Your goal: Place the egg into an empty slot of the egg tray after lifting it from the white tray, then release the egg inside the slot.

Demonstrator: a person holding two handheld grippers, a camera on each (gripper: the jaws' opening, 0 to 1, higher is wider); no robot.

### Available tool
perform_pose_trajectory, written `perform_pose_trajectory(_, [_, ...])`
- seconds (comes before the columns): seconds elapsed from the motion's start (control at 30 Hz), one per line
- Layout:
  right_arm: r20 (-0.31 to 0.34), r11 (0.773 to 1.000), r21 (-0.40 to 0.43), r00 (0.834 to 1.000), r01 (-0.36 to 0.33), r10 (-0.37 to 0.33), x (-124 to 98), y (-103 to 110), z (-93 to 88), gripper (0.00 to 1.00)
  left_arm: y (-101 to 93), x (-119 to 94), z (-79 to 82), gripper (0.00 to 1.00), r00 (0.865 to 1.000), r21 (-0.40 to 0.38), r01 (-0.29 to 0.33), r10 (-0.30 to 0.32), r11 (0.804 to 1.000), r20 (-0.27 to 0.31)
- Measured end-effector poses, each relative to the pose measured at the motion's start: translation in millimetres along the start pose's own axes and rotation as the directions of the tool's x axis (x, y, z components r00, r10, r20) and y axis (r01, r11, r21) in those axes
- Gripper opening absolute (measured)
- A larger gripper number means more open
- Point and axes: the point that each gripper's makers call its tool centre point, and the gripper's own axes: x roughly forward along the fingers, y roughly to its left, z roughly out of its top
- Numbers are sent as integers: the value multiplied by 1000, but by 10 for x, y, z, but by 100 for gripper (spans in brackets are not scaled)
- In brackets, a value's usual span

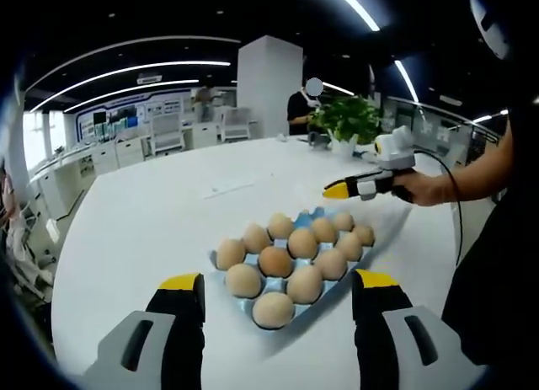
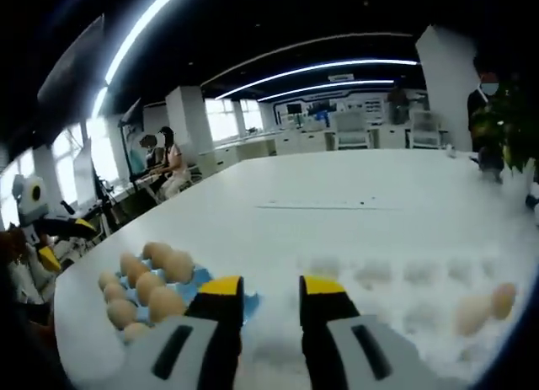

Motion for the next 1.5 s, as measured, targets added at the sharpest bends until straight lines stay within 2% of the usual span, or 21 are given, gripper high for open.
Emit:
perform_pose_trajectory(0.2, [2,990,3,990,144,-144,-263,-589,-17,28,-1,11,-1,71,1000,0,2,-2,1000,0])
perform_pose_trajectory(0.33, [12,978,7,978,207,-207,-404,-858,-10,28,-2,6,-13,71,1000,0,2,-2,1000,-5])
perform_pose_trajectory(0.4, [27,962,-13,962,272,-272,-496,-1039,10,27,3,4,-16,71,1000,-4,-1,1,1000,-4])
perform_pose_trajectory(0.57, [44,939,24,938,344,-345,-613,-1288,30,27,2,2,-18,71,1000,-3,-1,1,1000,-4])
perform_pose_trajectory(0.7, [36,933,9,932,360,-360,-607,-1359,-6,27,6,-7,-18,70,1000,-6,-2,2,1000,-4])
perform_pose_trajectory(1.03, [-39,927,-29,927,373,-374,-550,-1468,-255,26,42,-40,-28,71,1000,-10,-15,15,1000,-5])
perform_pose_trajectory(1.07, [-28,928,-71,929,367,-369,-548,-1469,-231,27,47,-42,-30,71,1000,-11,-18,17,1000,-6])
perform_pose_trajectory(1.13, [-31,928,-90,931,361,-365,-537,-1438,-237,27,50,-45,-32,71,1000,-13,-18,18,1000,-5])
perform_pose_trajectory(1.23, [-31,932,-74,934,354,-357,-558,-1411,-222,26,43,-40,-38,71,1000,-12,-15,15,1000,-7])
perform_pose_trajectory(1.33, [-37,929,-63,929,365,-367,-579,-1407,-207,25,35,-37,-38,71,1000,-9,-13,13,1000,-8])
perform_pose_trajectory(1.43, [33,927,-38,928,372,-371,-632,-1350,-8,25,40,-47,-25,71,1000,-9,-18,18,1000,-5])
perform_pose_trajectory(1.5, [60,935,-28,935,353,-351,-640,-1260,126,25,47,-50,-33,71,1000,-11,-19,19,1000,-7])
